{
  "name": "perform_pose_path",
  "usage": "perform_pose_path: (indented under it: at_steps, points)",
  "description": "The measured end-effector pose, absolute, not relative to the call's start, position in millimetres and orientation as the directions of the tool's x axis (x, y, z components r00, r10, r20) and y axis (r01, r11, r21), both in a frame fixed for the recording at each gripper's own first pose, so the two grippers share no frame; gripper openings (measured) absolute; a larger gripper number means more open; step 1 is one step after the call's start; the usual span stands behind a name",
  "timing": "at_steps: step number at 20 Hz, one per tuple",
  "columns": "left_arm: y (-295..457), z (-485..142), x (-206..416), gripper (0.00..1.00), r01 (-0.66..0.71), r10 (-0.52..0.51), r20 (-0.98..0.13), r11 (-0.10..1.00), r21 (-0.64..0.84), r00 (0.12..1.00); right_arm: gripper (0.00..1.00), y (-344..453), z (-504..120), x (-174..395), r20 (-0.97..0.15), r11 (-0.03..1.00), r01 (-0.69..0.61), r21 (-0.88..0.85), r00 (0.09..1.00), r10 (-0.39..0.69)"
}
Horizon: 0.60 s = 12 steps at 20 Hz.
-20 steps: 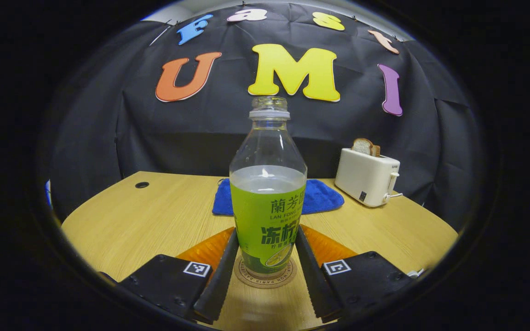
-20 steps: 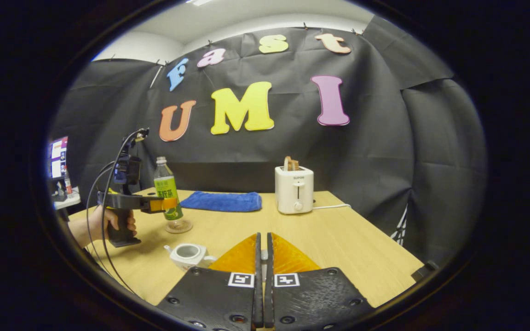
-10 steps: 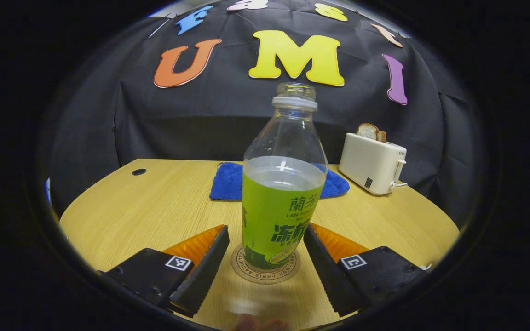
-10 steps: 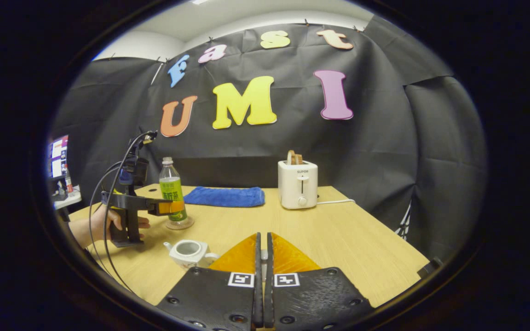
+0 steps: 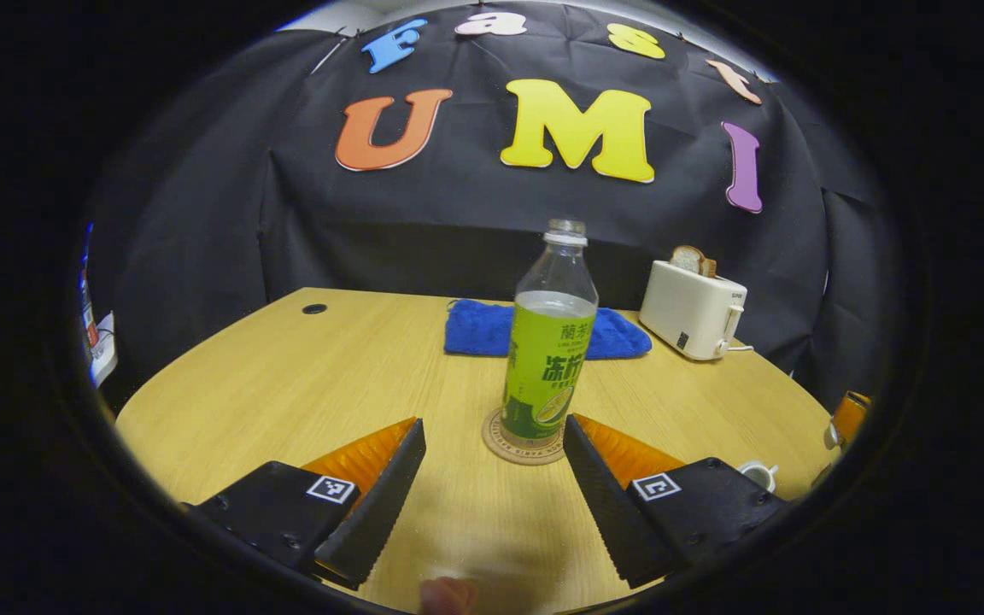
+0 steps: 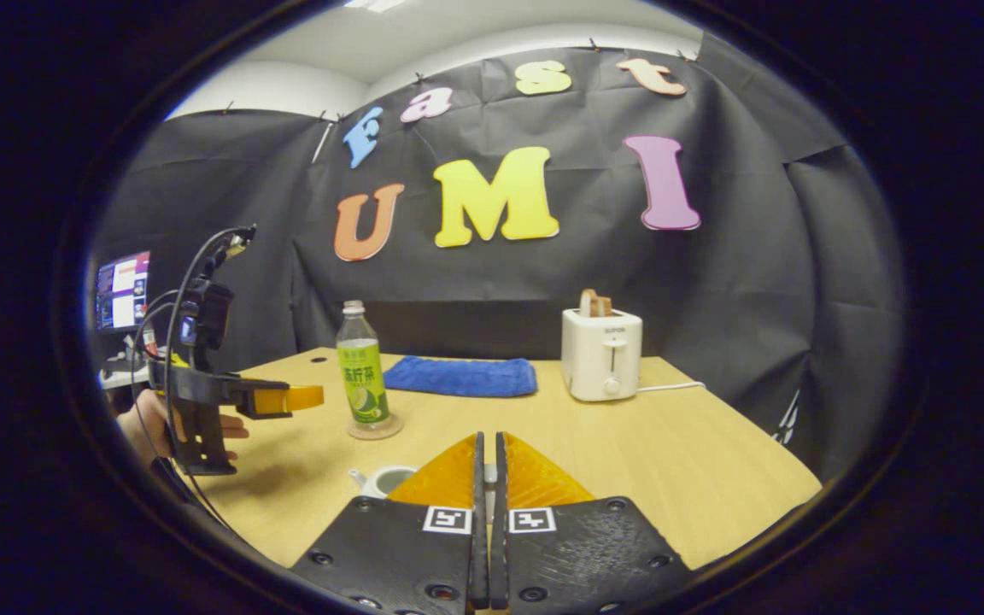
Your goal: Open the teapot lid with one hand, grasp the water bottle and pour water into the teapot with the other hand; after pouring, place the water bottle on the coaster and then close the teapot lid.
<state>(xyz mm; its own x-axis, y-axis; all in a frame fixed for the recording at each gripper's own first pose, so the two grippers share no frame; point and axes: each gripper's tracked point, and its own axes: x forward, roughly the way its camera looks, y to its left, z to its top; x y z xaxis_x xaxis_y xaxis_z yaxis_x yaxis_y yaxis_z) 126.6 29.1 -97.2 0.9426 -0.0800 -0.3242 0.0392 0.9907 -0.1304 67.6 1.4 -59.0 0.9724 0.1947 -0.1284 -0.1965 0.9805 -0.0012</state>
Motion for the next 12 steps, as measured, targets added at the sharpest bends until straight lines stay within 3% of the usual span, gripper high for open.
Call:
perform_pose_path:
  at_steps: [6,12]
  points:
    - [83,-81,68,1.0,-0.108,0.101,-0.217,0.994,-0.021,0.971,0.01,51,-68,89,-0.132,0.956,-0.292,-0.026,0.949,0.286]
    - [100,-63,37,1.0,-0.168,0.165,-0.131,0.986,-0.01,0.978,0.01,70,-89,96,-0.16,0.944,-0.325,-0.056,0.936,0.313]
